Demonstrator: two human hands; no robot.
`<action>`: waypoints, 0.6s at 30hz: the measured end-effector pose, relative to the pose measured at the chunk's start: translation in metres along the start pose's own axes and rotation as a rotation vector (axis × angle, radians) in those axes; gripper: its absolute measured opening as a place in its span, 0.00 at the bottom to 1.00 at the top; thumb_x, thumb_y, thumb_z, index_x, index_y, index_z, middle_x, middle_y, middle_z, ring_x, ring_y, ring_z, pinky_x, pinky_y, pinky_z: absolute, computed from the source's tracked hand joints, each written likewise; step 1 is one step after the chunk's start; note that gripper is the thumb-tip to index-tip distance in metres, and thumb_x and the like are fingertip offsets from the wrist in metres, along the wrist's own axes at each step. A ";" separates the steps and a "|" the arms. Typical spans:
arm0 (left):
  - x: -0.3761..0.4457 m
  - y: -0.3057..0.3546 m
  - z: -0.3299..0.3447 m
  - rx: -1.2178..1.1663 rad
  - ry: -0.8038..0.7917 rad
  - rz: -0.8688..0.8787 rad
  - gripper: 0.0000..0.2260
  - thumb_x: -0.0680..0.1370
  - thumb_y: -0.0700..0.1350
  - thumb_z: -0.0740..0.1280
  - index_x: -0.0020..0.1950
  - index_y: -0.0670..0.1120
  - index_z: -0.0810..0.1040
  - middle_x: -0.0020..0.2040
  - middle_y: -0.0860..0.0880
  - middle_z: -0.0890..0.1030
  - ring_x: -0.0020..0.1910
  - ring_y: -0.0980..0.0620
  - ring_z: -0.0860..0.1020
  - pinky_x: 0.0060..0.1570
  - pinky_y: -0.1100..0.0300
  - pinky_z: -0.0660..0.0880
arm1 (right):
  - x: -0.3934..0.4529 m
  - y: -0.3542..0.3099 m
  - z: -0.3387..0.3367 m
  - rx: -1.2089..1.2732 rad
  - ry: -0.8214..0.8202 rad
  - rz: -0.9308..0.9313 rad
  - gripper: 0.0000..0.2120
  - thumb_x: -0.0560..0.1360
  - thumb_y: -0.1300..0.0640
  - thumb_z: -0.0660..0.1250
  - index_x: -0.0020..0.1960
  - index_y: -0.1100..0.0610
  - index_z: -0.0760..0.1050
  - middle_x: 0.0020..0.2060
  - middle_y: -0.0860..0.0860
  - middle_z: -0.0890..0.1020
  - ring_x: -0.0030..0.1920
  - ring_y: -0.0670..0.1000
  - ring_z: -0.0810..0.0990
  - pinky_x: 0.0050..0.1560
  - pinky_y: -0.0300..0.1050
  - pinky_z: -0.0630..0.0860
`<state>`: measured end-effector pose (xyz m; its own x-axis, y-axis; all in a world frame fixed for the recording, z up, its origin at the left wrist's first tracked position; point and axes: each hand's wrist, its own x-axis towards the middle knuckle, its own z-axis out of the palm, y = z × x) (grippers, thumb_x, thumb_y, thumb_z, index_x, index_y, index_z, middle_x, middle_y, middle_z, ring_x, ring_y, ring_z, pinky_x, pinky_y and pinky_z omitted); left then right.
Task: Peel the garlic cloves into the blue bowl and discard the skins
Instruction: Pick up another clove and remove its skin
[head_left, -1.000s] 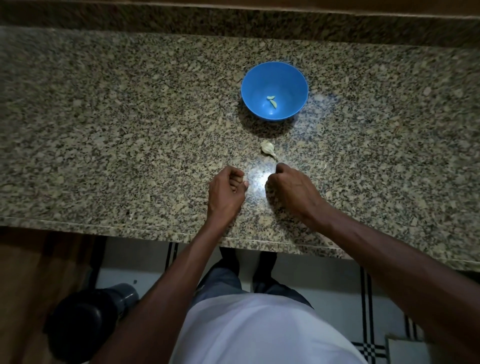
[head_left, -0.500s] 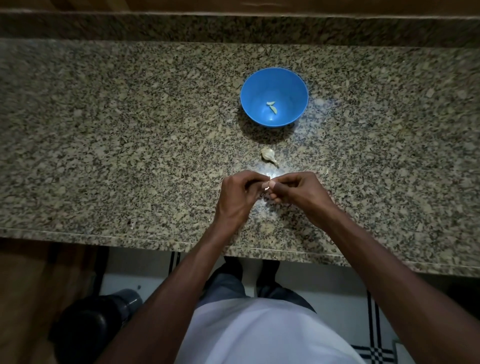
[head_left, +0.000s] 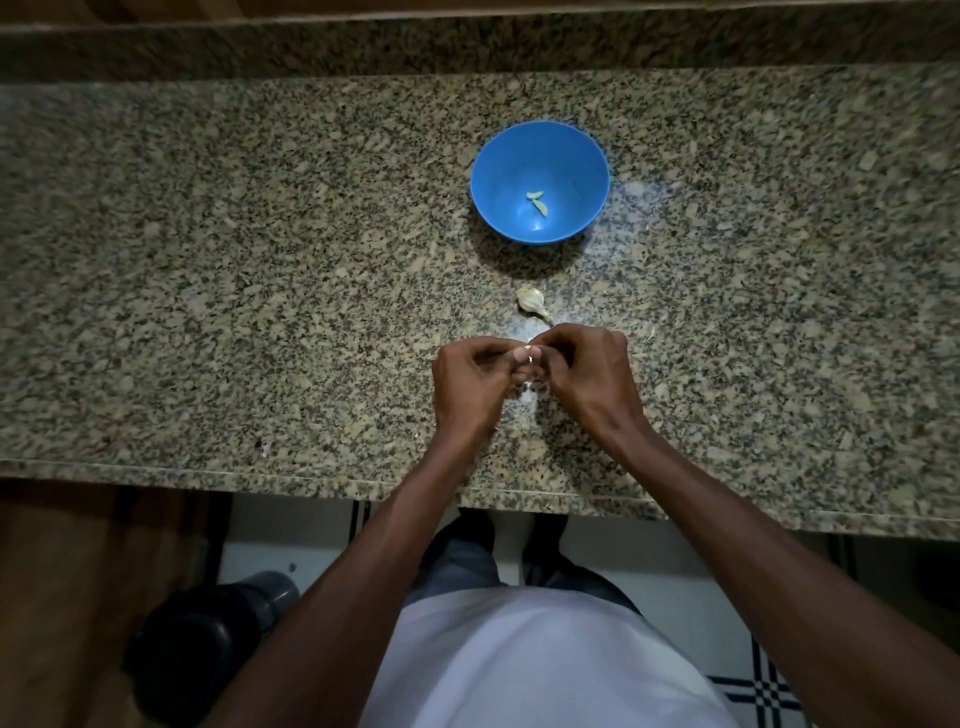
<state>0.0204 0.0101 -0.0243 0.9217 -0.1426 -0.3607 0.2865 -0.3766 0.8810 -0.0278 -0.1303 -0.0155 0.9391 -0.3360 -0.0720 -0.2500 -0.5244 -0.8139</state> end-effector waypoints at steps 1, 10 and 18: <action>-0.001 0.000 -0.001 -0.032 -0.012 -0.022 0.09 0.76 0.41 0.77 0.53 0.40 0.86 0.43 0.47 0.87 0.40 0.51 0.87 0.42 0.54 0.85 | 0.000 0.000 -0.001 -0.021 -0.004 -0.022 0.06 0.80 0.64 0.71 0.53 0.61 0.86 0.42 0.53 0.88 0.38 0.45 0.86 0.40 0.43 0.85; -0.003 0.003 -0.011 -0.133 -0.146 -0.131 0.06 0.78 0.37 0.74 0.52 0.36 0.85 0.42 0.42 0.87 0.40 0.47 0.86 0.48 0.54 0.85 | -0.005 0.006 -0.002 -0.093 -0.035 -0.128 0.06 0.78 0.66 0.72 0.52 0.59 0.86 0.43 0.52 0.87 0.39 0.47 0.85 0.41 0.46 0.85; 0.008 0.008 -0.029 -0.138 -0.367 -0.276 0.07 0.79 0.38 0.72 0.54 0.36 0.85 0.48 0.39 0.87 0.42 0.48 0.83 0.50 0.56 0.82 | -0.006 0.011 -0.004 0.082 -0.080 -0.001 0.07 0.79 0.66 0.72 0.53 0.58 0.87 0.46 0.48 0.87 0.45 0.43 0.85 0.47 0.39 0.84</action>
<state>0.0382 0.0326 -0.0112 0.6606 -0.3773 -0.6491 0.5621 -0.3245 0.7607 -0.0373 -0.1367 -0.0218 0.9560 -0.2703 -0.1143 -0.2321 -0.4580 -0.8581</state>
